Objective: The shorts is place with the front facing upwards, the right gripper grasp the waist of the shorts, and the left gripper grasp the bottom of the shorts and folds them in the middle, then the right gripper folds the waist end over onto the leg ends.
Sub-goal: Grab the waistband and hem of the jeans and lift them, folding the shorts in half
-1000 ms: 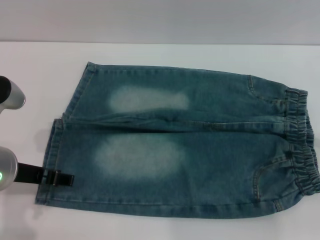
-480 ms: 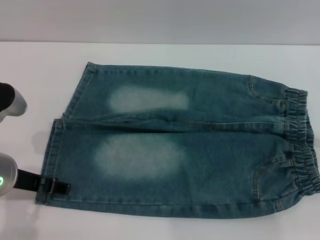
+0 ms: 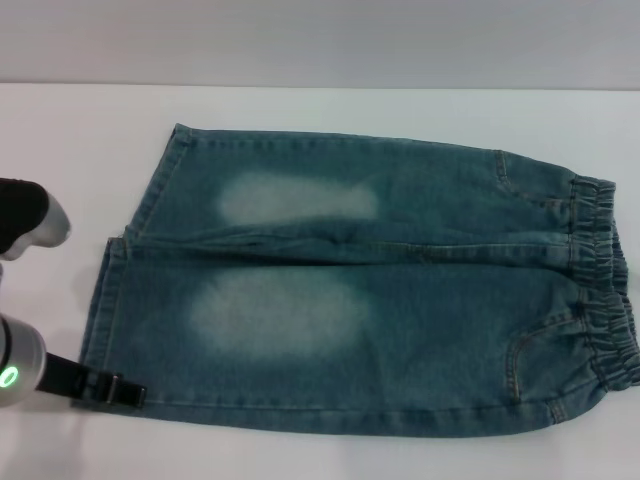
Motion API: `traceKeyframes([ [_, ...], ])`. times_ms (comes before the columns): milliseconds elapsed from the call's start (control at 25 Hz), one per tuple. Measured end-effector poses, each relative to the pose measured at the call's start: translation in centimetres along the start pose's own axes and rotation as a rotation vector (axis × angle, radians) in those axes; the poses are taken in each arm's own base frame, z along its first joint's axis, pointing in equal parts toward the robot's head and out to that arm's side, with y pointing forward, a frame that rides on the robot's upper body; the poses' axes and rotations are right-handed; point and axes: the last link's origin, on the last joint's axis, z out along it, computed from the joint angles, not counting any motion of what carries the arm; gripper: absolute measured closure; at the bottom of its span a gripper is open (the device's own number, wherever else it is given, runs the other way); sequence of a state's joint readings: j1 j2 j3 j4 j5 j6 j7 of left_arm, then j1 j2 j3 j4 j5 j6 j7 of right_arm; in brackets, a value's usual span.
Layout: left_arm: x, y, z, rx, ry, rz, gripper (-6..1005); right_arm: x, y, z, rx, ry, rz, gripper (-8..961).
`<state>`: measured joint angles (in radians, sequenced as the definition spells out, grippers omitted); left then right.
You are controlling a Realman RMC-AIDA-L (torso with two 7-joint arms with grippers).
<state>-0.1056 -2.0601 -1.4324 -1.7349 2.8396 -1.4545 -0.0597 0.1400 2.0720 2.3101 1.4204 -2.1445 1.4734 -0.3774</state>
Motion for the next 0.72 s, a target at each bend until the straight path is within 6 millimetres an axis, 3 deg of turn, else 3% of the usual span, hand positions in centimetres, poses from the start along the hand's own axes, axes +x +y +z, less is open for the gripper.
traceKeyframes([
  [440, 0.6, 1.2, 0.2, -0.026, -0.037, 0.03, 189, 0.1, -0.2, -0.2, 0.001, -0.002, -0.001, 130],
  [720, 1.1, 1.8, -0.1, -0.035, -0.032, 0.052, 435, 0.0, -0.5, -0.9, -0.001, -0.011, 0.004, 130],
])
